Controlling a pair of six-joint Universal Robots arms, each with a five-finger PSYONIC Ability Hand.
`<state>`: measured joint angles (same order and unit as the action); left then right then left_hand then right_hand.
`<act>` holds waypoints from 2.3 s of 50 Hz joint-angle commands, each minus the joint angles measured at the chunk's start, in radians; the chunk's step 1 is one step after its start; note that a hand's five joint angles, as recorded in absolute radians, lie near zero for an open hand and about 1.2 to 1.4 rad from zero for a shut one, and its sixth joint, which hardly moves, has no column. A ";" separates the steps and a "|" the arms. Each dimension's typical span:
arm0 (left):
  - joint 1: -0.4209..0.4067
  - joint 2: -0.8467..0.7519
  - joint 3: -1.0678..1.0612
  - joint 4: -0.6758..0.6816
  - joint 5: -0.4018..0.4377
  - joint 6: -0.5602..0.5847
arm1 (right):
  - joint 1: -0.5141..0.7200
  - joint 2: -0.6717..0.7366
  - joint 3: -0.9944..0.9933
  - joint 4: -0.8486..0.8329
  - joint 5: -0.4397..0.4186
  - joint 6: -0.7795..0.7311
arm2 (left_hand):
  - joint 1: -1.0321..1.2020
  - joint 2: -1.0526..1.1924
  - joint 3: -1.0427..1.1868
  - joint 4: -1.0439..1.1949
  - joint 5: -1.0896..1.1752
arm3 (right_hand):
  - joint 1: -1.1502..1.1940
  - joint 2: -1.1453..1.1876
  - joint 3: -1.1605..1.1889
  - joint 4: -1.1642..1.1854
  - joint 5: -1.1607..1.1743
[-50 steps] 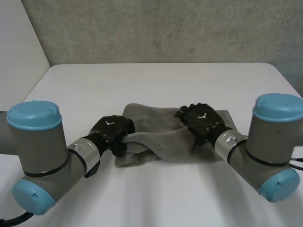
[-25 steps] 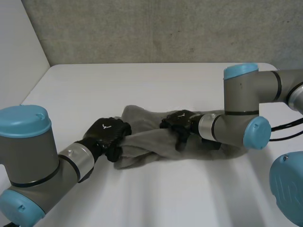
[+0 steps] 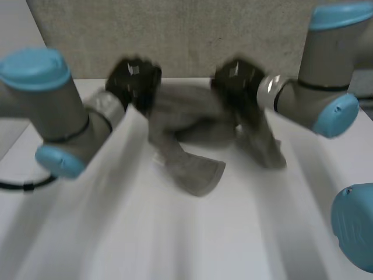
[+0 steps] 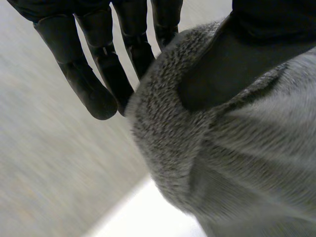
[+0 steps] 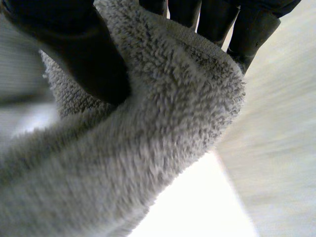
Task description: Fold the towel.
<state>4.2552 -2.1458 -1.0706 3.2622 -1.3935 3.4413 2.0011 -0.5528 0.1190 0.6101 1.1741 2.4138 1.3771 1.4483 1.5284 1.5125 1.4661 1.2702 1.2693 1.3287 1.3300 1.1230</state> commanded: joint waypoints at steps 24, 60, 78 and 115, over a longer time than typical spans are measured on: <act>0.060 0.058 -0.061 0.375 -0.191 -0.068 | 0.039 0.025 -0.084 -0.242 0.171 0.189 | 0.019 -0.052 -0.132 -0.116 -0.244 | -0.081 -0.080 -0.139 -0.141 -0.108; 0.141 0.208 -0.681 0.252 -0.087 -0.057 | 0.042 -0.441 1.048 -0.251 0.125 0.387 | 0.019 -0.052 -0.132 -0.116 -0.244 | -0.747 -0.747 -0.806 -0.807 -0.775; 0.132 0.211 -0.752 0.252 -0.067 -0.054 | -0.079 -0.427 1.041 -0.190 0.009 0.387 | 0.019 -0.052 -0.132 -0.116 -0.244 | -0.865 -0.864 -0.924 -0.925 -0.893; 0.157 0.233 -0.802 0.271 -0.067 -0.054 | -0.070 -0.366 1.116 -0.311 0.016 0.380 | 0.019 -0.052 -0.132 -0.116 -0.244 | -0.651 -0.650 -0.709 -0.710 -0.678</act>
<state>4.4103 -1.9116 -1.8755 3.5322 -1.4603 3.3870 1.9255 -0.9215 1.2040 0.3503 1.1883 2.7981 1.3852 1.5053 1.5311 1.5163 1.4997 0.7466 0.7721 0.7599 0.7568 0.5610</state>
